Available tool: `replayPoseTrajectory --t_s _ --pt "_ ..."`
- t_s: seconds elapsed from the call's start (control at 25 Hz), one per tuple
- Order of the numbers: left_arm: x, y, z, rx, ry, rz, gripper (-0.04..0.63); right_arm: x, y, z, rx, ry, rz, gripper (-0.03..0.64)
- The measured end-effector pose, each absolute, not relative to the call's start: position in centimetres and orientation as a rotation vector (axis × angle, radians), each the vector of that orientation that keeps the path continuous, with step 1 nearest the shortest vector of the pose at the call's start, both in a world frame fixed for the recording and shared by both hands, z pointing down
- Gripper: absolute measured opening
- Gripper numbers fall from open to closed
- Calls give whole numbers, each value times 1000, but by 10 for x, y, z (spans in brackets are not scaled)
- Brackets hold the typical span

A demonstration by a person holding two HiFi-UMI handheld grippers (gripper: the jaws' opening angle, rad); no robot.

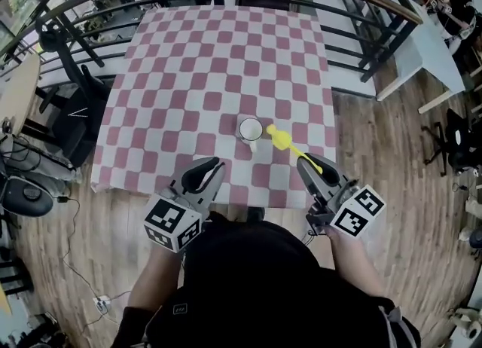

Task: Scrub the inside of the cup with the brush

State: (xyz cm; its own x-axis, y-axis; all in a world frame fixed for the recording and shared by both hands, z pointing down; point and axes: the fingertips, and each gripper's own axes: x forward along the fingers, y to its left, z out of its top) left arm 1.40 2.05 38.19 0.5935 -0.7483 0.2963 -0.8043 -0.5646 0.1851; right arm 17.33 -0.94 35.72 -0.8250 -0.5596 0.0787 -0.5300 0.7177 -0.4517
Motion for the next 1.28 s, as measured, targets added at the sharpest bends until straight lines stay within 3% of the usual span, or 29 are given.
replayPoseTrajectory --t_s 1.28 --pt "93 -69 626 2456 -843 631 107 151 -103 485 -1017 2888 -1057 44"
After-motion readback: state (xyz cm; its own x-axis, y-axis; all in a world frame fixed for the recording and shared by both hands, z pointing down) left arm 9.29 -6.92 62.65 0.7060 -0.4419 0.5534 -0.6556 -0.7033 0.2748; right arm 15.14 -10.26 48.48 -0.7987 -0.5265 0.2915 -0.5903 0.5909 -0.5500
